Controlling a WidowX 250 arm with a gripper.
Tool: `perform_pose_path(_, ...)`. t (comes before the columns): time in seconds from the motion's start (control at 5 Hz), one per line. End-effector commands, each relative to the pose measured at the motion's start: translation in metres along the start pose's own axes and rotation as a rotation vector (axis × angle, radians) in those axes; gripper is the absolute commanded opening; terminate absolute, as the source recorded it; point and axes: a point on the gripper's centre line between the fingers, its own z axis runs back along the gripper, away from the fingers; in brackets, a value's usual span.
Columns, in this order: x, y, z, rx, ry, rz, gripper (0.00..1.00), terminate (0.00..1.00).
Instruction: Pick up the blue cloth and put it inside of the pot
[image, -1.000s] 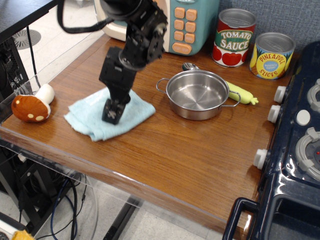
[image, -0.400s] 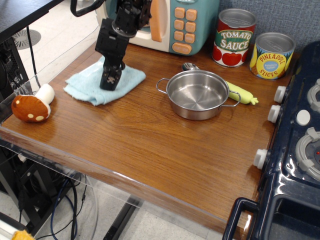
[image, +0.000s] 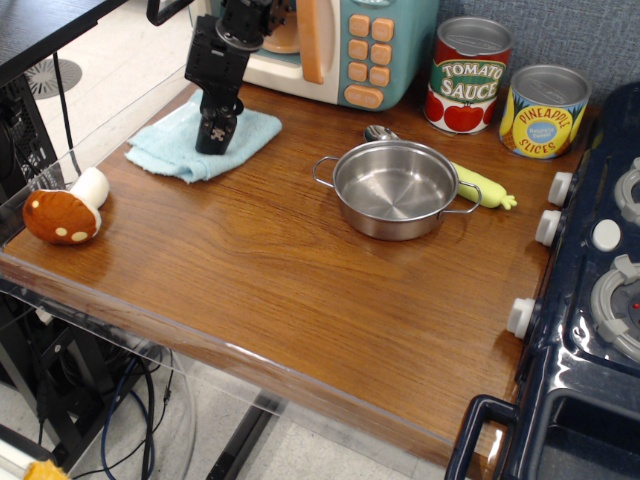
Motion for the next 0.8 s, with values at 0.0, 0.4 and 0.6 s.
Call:
perform_pose_path(0.0, 0.017, 0.002, 0.016, -0.031, 0.035, 0.028, 1.0, 0.0)
perform_pose_path(0.4, 0.027, 0.001, 0.054, -0.096, 0.107, 0.062, 1.0, 0.0)
perform_pose_path(0.6, 0.035, -0.003, 0.072, -0.118, 0.14, 0.071, 1.0, 0.0)
